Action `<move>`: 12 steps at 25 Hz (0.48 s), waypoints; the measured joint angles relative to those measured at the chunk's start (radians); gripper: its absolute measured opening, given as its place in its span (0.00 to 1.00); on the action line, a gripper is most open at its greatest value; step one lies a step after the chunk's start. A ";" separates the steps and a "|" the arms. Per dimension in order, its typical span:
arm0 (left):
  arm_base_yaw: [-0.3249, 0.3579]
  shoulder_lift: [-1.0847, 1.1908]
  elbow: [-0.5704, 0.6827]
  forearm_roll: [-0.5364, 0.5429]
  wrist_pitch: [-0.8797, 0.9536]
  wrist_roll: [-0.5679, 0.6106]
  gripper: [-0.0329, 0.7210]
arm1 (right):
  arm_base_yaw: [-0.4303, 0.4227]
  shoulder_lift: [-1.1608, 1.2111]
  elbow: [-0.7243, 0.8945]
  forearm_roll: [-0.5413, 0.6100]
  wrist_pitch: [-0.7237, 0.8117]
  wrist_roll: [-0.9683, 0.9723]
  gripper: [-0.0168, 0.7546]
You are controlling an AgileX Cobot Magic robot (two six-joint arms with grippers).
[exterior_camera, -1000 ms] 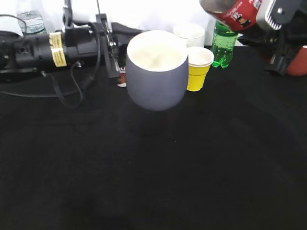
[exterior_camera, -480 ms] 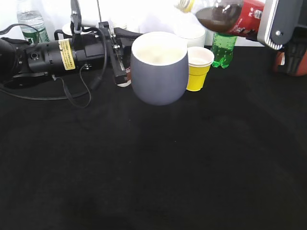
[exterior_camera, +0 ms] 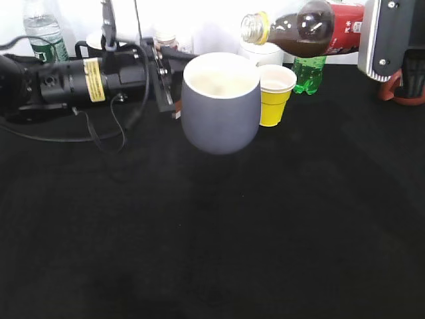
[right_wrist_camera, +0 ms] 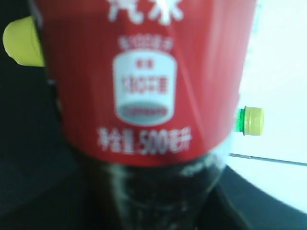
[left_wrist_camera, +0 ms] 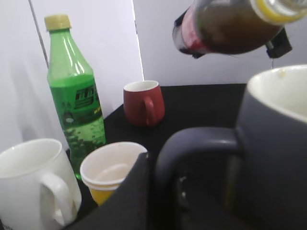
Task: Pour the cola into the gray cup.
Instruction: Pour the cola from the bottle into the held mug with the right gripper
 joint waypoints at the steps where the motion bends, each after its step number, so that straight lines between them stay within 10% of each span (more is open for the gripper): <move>1: 0.000 0.003 0.000 -0.001 0.014 0.000 0.11 | 0.000 0.000 0.000 0.000 0.000 -0.001 0.47; 12: -0.007 0.055 -0.006 -0.078 -0.011 0.000 0.11 | 0.000 0.000 0.000 0.000 0.002 -0.040 0.47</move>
